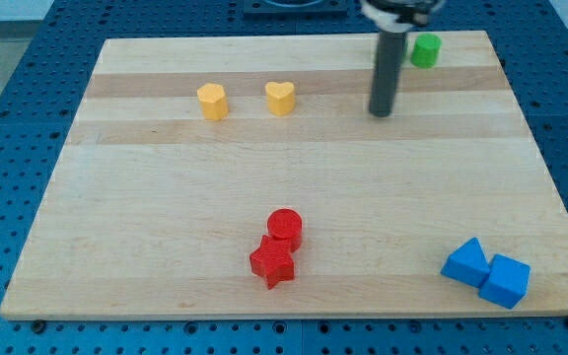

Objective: Push the green circle slightly towards the left

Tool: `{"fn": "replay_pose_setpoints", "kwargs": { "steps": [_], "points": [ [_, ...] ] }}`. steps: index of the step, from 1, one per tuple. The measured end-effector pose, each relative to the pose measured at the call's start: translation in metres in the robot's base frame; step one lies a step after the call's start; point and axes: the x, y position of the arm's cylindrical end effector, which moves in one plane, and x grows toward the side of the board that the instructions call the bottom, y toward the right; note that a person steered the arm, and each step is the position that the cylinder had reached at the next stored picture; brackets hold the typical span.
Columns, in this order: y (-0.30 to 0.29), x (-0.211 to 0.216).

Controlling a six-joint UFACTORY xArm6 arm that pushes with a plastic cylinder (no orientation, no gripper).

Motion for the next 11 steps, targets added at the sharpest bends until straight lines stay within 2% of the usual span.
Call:
{"fn": "replay_pose_setpoints", "kwargs": {
  "steps": [1,2,3,4,5,6,8,11],
  "points": [
    [0.052,-0.011],
    [0.076,-0.023],
    [0.103,-0.058],
    [0.115,-0.122],
    [0.116,-0.155],
    [0.099,-0.15],
    [0.056,-0.113],
    [0.022,-0.078]
  ]
}}
